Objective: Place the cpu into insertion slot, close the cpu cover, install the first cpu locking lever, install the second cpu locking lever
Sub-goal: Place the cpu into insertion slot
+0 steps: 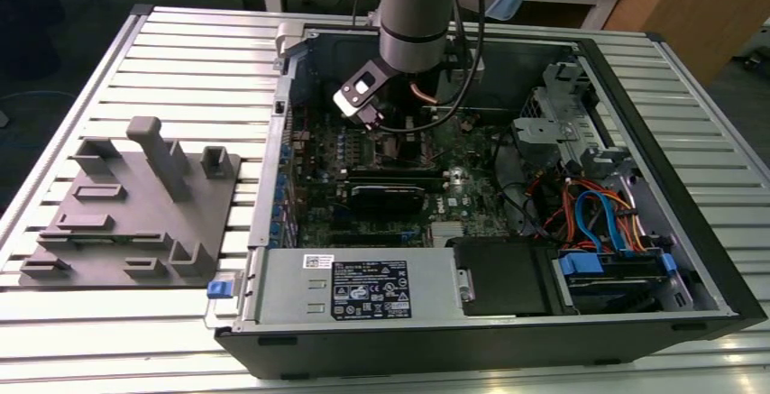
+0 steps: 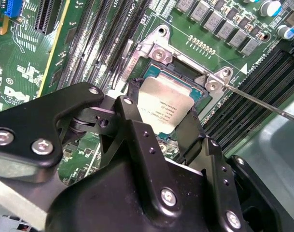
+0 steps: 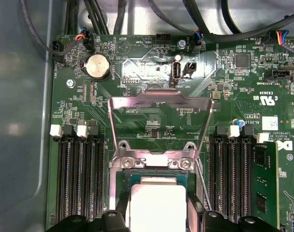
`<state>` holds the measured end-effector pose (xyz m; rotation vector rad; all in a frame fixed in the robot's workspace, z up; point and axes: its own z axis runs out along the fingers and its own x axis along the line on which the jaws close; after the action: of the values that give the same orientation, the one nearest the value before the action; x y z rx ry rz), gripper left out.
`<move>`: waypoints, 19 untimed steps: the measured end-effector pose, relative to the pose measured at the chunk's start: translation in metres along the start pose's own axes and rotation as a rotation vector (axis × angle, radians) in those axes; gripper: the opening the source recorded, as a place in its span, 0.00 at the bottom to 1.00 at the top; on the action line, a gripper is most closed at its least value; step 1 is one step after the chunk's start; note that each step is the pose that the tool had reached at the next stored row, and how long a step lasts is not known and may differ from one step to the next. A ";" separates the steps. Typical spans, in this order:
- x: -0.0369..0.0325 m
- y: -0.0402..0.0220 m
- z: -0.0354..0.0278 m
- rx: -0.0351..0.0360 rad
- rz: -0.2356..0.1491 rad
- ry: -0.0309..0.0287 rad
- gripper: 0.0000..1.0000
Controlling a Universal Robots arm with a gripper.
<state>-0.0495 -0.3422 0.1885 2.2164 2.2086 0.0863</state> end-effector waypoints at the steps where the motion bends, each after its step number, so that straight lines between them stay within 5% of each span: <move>1: 0.0002 0.0001 -0.0011 -0.0005 0.000 0.0011 0.54; 7: 0.0003 -0.0001 -0.0028 -0.0004 -0.001 0.0015 0.54; 12: 0.0003 -0.0001 -0.0031 0.0000 0.000 0.0124 0.54; 19: -0.0007 -0.0001 -0.0028 -0.0003 0.000 0.0133 0.54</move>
<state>-0.0497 -0.3430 0.1912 2.2219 2.2154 0.1017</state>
